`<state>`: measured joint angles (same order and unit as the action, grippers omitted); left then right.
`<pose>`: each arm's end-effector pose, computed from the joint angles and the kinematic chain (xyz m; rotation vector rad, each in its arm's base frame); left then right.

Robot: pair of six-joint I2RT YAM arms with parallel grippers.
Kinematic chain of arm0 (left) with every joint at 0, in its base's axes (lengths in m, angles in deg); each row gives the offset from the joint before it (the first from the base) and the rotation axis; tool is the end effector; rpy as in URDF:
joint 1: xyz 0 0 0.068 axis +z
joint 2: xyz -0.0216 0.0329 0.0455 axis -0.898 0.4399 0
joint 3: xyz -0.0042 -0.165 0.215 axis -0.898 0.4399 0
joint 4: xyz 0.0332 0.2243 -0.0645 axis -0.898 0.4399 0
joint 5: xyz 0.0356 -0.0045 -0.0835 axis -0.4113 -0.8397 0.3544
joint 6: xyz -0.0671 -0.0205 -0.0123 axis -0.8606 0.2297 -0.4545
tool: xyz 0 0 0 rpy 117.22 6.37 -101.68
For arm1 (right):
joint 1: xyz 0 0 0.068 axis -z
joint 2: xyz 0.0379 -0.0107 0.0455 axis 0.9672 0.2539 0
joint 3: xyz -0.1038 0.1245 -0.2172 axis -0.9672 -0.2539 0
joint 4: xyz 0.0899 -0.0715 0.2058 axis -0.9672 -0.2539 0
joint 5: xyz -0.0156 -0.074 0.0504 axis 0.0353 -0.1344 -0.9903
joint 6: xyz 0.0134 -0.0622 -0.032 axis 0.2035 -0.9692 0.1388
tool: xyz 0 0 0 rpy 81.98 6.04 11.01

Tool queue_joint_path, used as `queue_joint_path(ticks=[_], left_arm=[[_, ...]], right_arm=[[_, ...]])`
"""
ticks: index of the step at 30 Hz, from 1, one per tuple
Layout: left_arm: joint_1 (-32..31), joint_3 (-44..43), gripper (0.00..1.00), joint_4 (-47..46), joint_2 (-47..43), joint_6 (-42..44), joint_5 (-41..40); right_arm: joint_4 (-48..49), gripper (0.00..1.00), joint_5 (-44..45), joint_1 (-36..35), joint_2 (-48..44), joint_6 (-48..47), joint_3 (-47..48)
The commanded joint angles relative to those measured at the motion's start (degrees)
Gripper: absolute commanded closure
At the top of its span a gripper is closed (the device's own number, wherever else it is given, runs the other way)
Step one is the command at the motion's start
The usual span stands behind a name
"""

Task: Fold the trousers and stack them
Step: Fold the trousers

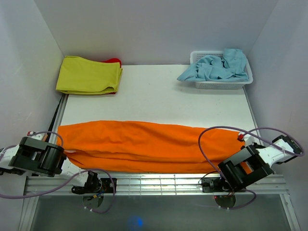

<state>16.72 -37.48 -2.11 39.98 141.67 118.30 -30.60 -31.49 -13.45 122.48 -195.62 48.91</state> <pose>0.0843 0.2072 0.2023 0.3442 2.0810 -0.2728 0.0841 -0.0973 0.1993 -1.0893 2.4074 0.1780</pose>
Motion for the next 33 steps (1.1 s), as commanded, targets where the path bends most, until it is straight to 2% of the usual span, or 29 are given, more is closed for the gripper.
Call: queue_joint_path(ticks=[1,2,3,4,5,6,8,9,11,13,15,17,18,19,20,21,23,24,27,29,33], left_arm=[[1.82,0.22,1.00,3.73,-1.64,29.83,-5.53],[2.08,-0.13,0.86,3.65,-1.64,30.08,-6.05],[3.22,-0.83,0.62,3.73,-2.16,30.43,-5.88],[3.92,-1.36,0.62,3.82,-2.60,31.05,-5.53],[4.45,-1.89,0.47,3.82,-3.04,32.27,-5.36],[5.24,-2.85,0.38,3.74,-4.26,32.37,-4.57],[5.25,-4.17,0.26,3.91,-5.94,30.71,-2.82],[5.16,-4.70,0.25,3.91,-6.99,29.31,-1.67],[3.94,-5.49,0.23,3.91,-10.24,26.85,1.50],[-1.06,-5.76,0.23,3.73,-12.44,19.22,1.07],[-5.19,-5.76,0.23,3.73,-13.24,13.68,0.45],[-11.69,-5.41,0.23,1.99,-14.46,4.37,0.27],[-17.02,-5.15,0.23,-2.81,-15.08,-0.36,-0.51],[-20.03,-4.88,0.25,-6.25,-15.70,-5.98,-2.00],[-23.19,-3.57,0.26,-9.07,-16.66,-16.30,-4.02],[-28.71,-2.69,0.29,-12.23,-17.10,-19.28,-9.17],[-33.66,-0.24,0.31,-15.06,-17.72,-25.42,-14.82],[-37.60,3.08,0.32,-19.16,-18.25,-28.24,-20.41],[-40.97,9.24,0.35,-23.66,-16.77,-32.30,-30.36],[-41.33,11.72,0.35,-25.44,-14.92,-34.07,-33.99],[-41.94,14.19,0.38,-28.87,-7.11,-42.04,-39.27]], right_arm=[[-1.34,0.92,7.56,3.63,-3.78,-35.79,-4.08],[0.05,0.88,8.79,4.07,-4.22,-36.50,-4.96],[0.85,0.65,8.71,4.25,-5.36,-36.16,-5.49],[1.38,0.55,7.93,4.60,-5.72,-35.90,-4.97],[1.38,0.44,4.79,5.04,-5.72,-35.54,-3.84],[0.08,0.28,2.93,5.04,-4.68,-33.45,0.09],[-1.95,0.20,-3.54,4.95,-2.74,-30.47,5.12],[-1.96,0.16,-5.33,4.87,-1.52,-26.35,7.32],[-1.96,0.16,-7.71,3.56,-0.11,-22.38,12.33],[-2.05,0.17,-8.51,2.24,0.51,-17.36,14.10],[-2.05,0.19,-9.13,-2.15,2.01,-12.19,15.33],[-1.87,0.22,-9.91,-9.32,3.24,-1.04,16.47],[-1.87,0.26,-10.44,-12.07,4.55,3.09,16.91],[-1.44,0.29,-10.36,-15.40,5.26,7.74,17.01],[1.53,0.32,-10.10,-21.53,5.70,18.40,16.48],[2.51,0.38,-9.57,-24.11,6.31,22.25,15.87],[7.76,0.43,-7.65,-31.21,6.23,32.24,13.50],[9.62,0.46,-4.68,-32.91,5.45,34.22,10.10],[16.20,0.54,2.45,-36.96,3.51,37.49,1.49],[19.03,0.58,8.24,-38.63,3.50,37.93,-2.49],[26.76,0.59,14.51,-40.39,7.18,40.65,-8.12]])
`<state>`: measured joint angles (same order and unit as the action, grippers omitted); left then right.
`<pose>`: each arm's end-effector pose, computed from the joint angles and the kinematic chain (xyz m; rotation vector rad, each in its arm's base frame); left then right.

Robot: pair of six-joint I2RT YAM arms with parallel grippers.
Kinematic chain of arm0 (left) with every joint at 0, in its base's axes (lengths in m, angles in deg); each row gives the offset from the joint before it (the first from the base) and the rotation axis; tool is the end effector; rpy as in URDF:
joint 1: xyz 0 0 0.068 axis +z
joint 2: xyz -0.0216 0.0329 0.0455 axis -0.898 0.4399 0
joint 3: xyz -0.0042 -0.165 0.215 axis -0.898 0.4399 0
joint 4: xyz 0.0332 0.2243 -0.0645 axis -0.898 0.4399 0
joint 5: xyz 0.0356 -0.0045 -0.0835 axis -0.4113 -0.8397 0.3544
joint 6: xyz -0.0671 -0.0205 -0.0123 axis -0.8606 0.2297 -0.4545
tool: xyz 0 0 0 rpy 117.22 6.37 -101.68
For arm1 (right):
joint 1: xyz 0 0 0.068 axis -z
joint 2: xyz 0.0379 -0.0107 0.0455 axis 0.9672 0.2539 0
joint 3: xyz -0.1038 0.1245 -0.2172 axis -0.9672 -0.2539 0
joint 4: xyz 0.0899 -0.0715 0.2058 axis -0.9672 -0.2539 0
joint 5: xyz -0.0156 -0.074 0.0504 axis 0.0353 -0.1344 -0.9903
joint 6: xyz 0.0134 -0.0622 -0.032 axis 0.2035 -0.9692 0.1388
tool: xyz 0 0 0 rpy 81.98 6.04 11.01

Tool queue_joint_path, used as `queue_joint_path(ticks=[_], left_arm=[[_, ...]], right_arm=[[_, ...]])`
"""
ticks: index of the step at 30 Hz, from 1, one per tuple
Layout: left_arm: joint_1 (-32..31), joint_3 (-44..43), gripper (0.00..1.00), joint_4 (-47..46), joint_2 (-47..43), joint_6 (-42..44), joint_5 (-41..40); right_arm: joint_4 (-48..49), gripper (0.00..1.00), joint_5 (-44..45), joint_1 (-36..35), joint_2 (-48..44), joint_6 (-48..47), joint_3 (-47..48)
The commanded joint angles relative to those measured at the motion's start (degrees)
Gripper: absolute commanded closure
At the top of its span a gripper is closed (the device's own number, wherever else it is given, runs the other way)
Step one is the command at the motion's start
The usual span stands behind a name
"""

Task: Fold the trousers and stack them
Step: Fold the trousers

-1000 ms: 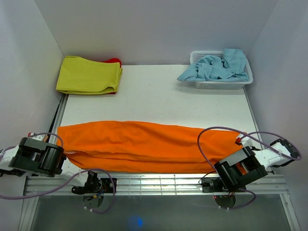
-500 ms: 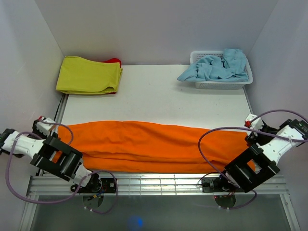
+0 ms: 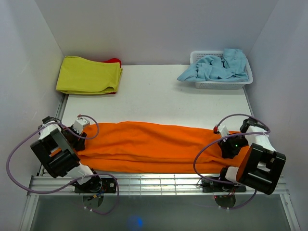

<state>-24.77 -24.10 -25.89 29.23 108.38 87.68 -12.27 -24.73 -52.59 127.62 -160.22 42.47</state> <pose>0.1746 0.1079 0.1645 0.9012 2.5701 -0.3391 0.1484 -0.0382 0.1598 -1.2846 2.5145 0.3426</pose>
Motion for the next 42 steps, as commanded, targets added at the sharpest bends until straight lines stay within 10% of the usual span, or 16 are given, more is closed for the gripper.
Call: queue_joint_path(ticks=[1,11,19,27,32,42], left_arm=[[-1.16,0.21,0.39,-6.48,7.32,-10.52,-8.83],[-10.30,-25.15,0.44,-9.93,28.08,-35.21,-1.89],[-14.09,-41.44,0.42,-3.18,34.78,-38.76,4.16],[-12.33,-51.21,0.24,12.72,24.07,-26.64,9.97],[-9.43,-52.89,0.18,20.38,19.23,-9.61,10.07],[-3.11,-45.87,0.24,26.10,20.72,14.05,5.23]], right_arm=[[12.10,0.59,8.54,-1.86,3.54,7.60,-1.68],[20.48,0.61,10.39,-4.85,32.88,22.91,27.89],[16.36,0.61,8.73,-6.26,38.63,22.22,43.14],[5.56,0.41,-4.27,-7.66,22.20,12.56,42.96],[2.91,0.27,-4.73,-22.03,14.12,16.57,41.22],[11.77,0.41,2.13,-52.39,18.75,26.86,35.94]])
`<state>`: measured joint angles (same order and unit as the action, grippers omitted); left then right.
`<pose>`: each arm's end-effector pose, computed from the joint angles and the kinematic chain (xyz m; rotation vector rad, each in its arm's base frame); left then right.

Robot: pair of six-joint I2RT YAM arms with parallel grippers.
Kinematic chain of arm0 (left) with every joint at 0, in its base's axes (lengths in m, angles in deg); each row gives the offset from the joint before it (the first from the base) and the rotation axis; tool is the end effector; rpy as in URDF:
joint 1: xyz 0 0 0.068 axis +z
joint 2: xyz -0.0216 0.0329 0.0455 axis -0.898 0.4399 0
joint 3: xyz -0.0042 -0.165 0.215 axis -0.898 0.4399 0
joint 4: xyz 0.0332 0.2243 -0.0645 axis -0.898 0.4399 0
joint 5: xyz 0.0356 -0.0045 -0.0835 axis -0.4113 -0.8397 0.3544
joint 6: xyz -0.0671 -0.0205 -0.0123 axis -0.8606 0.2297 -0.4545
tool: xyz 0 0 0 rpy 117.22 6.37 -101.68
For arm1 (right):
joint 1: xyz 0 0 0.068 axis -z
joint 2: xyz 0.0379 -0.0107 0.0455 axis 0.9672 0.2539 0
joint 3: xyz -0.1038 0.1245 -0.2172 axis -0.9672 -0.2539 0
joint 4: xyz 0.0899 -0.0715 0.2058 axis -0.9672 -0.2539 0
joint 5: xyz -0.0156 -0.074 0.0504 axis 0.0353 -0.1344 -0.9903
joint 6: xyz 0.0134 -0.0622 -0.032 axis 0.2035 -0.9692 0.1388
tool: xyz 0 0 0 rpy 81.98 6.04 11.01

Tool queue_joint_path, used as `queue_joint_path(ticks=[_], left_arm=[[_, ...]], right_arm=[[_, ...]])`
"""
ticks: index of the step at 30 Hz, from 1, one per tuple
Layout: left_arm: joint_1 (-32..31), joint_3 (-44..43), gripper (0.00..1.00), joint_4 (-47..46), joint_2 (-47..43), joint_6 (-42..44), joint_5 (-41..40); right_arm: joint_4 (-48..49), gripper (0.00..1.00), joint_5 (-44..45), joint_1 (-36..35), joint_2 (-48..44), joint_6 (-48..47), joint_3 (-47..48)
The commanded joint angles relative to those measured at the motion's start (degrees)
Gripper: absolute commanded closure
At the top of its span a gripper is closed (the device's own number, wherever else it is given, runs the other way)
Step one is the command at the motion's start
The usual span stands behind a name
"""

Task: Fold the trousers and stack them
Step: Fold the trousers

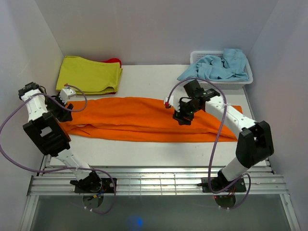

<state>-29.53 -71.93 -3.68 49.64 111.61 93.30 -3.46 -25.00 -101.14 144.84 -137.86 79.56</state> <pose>0.2838 0.1560 0.2663 1.0608 2.3742 -0.3037 0.2629 0.1521 0.2663 -1.7343 1.8580 0.3190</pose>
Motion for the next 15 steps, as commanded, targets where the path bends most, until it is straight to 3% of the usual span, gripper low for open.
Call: queue_joint_path(ticks=[1,6,15], left_arm=[[2.01,2.67,0.24,3.73,-0.13,12.22,-0.30],[3.42,7.32,0.24,3.03,-1.10,21.53,-0.22],[3.42,6.19,0.23,0.74,1.79,24.28,0.32]], right_arm=[[3.76,0.42,2.92,-6.47,2.84,4.86,-1.50],[7.54,0.45,5.39,-10.71,7.33,4.60,-3.27],[7.37,0.46,3.54,-11.51,12.96,1.79,-1.95]])
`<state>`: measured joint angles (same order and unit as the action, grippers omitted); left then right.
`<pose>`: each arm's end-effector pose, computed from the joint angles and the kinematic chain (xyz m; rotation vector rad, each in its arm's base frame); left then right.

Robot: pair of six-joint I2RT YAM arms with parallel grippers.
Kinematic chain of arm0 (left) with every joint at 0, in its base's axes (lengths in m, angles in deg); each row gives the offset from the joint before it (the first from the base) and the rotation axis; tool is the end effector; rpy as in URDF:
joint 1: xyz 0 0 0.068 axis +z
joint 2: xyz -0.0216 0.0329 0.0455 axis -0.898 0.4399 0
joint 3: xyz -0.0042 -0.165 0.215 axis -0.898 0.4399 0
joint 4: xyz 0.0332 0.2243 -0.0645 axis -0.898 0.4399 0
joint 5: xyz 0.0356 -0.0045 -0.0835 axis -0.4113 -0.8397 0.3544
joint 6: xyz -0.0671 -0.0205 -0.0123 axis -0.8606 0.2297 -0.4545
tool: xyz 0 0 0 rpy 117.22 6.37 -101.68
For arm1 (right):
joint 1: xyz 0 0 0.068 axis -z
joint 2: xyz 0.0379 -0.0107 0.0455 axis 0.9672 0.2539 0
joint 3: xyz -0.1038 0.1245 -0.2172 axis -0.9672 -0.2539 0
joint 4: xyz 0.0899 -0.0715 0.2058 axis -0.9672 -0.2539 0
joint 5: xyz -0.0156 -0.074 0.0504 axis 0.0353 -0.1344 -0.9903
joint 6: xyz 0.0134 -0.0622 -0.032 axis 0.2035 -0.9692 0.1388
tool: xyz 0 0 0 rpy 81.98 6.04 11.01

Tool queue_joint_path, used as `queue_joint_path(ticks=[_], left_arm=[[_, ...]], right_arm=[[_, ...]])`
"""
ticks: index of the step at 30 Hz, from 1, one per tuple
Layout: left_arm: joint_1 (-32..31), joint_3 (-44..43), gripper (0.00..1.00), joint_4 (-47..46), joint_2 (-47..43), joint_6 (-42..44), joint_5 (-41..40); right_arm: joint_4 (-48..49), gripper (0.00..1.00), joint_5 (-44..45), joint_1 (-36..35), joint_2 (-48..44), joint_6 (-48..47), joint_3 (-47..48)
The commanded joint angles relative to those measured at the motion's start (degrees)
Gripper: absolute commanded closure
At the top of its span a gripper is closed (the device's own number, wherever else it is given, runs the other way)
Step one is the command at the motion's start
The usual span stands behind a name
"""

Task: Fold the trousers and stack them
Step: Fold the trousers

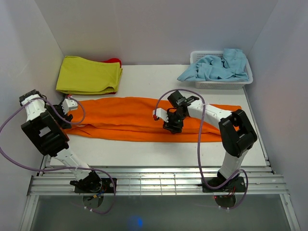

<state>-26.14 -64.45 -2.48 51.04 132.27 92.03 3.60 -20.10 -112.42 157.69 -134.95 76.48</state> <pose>0.2616 0.1643 0.2290 1.3697 2.2549 -0.3599 0.2573 0.2168 0.1890 -1.9609 1.9035 0.3505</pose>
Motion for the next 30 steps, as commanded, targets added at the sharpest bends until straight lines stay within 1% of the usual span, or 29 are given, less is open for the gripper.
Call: queue_joint_path(ticks=[1,4,6,7,8,10,11,13,14,17,18,20,21,23,24,28,30], left_arm=[[0.04,-1.55,0.23,-0.46,0.75,3.97,1.32],[0.04,-1.46,0.22,-0.55,1.63,5.03,0.35],[0.04,-1.20,0.22,-2.30,2.06,4.86,0.26],[0.04,-1.03,0.22,-3.35,2.15,4.59,0.35],[0.04,-0.76,0.22,-5.10,2.15,4.68,0.35],[0.04,0.29,0.23,-6.78,2.33,4.85,0.44],[-0.23,0.73,0.25,-8.36,2.42,4.94,0.18],[-0.40,2.40,0.28,-10.04,2.07,5.38,-0.61],[-0.40,2.84,0.33,-11.18,1.98,5.47,-0.70],[-0.40,3.46,0.50,-11.54,1.63,6.08,-0.97],[-0.40,3.46,0.62,-11.63,1.45,6.17,-0.88],[-0.40,3.37,0.72,-11.63,0.75,6.26,-0.79],[-0.40,3.37,0.82,-11.63,0.40,6.44,-0.79],[-0.32,2.93,0.96,-11.71,-0.74,6.53,-0.09],[-0.32,2.67,1.00,-11.98,-1.09,6.35,0.43],[0.65,0.39,1.00,-17.41,-2.68,1.71,4.48],[1.35,-0.23,1.00,-18.83,-3.20,1.34,6.32]], right_arm=[[0.22,0.46,-1.53,-0.49,0.63,-1.29,0.96],[0.75,0.46,-1.79,-1.02,1.60,-1.47,0.26],[1.71,0.49,-1.27,-1.20,2.22,-1.29,-0.18],[2.06,0.52,-0.92,-1.28,2.83,-1.12,-0.27],[2.50,0.60,-0.65,-1.28,3.01,-0.86,-0.27],[2.95,0.69,-0.30,-1.37,3.62,-0.42,-0.01],[3.12,0.77,0.05,-1.37,3.71,-0.33,0.17],[3.56,0.85,0.66,-1.37,3.63,0.02,0.43],[3.74,0.92,1.10,-1.37,3.54,0.11,0.52],[4.35,0.92,1.54,-1.37,2.40,0.46,0.69],[4.44,0.92,1.46,-1.37,1.61,0.55,0.78],[4.62,0.92,1.98,-1.37,0.64,0.99,0.87],[4.70,0.92,2.07,-1.37,-0.32,1.34,0.87],[5.23,0.92,2.69,-1.37,-1.64,1.78,0.61],[5.84,0.92,3.12,-1.37,-3.30,2.22,0.26],[9.53,0.92,7.42,-1.28,-6.91,4.50,-1.50],[11.29,0.92,8.48,-1.28,-8.49,5.56,-2.99]])
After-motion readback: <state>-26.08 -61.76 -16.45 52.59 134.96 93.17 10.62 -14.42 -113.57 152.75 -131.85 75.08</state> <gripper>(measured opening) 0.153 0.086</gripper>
